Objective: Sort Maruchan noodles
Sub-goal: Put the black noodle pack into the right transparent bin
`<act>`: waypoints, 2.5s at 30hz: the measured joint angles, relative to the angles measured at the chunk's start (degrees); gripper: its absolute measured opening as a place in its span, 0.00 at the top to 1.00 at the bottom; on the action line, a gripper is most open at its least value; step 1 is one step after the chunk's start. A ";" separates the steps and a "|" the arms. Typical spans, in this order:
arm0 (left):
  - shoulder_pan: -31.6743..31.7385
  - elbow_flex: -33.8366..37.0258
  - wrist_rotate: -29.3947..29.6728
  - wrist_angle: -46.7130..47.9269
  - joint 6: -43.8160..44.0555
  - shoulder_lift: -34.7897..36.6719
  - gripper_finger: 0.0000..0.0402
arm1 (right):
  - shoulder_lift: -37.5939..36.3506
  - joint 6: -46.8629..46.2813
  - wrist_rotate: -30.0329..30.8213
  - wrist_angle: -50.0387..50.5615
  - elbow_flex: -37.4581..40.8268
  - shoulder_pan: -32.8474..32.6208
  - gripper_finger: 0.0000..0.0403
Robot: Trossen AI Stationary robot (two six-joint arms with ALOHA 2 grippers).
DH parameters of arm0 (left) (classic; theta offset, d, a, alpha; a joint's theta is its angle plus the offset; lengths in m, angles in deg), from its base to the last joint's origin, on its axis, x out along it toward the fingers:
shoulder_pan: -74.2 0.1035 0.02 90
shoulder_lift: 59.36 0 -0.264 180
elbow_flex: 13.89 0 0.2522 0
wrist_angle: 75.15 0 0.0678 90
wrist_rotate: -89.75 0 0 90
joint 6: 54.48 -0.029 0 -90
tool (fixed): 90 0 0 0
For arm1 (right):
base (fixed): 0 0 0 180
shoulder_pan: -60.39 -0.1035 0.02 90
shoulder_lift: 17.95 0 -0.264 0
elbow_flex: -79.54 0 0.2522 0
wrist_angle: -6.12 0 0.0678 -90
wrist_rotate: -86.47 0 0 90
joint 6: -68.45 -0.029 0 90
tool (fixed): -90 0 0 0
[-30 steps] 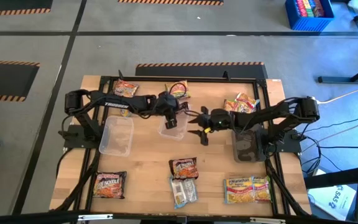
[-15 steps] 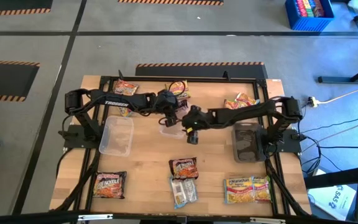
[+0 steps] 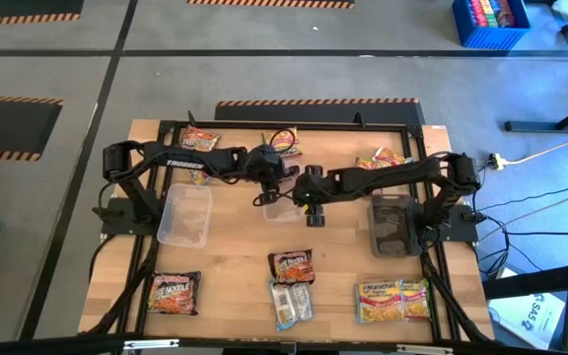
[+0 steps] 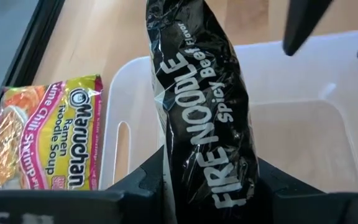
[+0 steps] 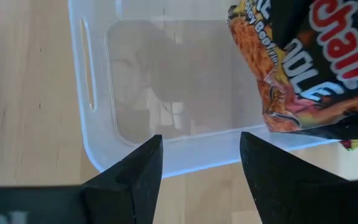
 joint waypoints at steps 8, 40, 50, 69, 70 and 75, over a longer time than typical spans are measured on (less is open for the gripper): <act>0.17 0.00 0.49 0.02 -6.31 -0.02 0.69 | 0.00 -2.62 -0.78 0.61 -0.48 -0.05 0.51; 5.42 -0.11 -9.93 0.35 -7.58 -2.92 0.57 | -0.09 -5.83 -0.61 -3.46 -0.33 -10.12 0.51; 5.41 -0.07 -8.36 0.88 -5.97 -2.46 0.48 | -0.09 -5.80 -0.61 -3.31 -0.33 -10.12 0.51; 4.25 -0.23 -3.79 1.50 -2.85 2.07 0.48 | -1.32 -5.71 -0.80 -2.61 -0.31 -10.92 0.51; 3.95 -0.96 -3.71 1.82 -2.18 2.42 0.48 | -2.29 -5.54 -0.99 -2.48 -0.33 -11.28 0.51; 2.60 -5.06 -1.94 8.62 -1.29 5.39 0.48 | -7.71 -6.26 0.74 1.43 -0.35 -13.22 0.51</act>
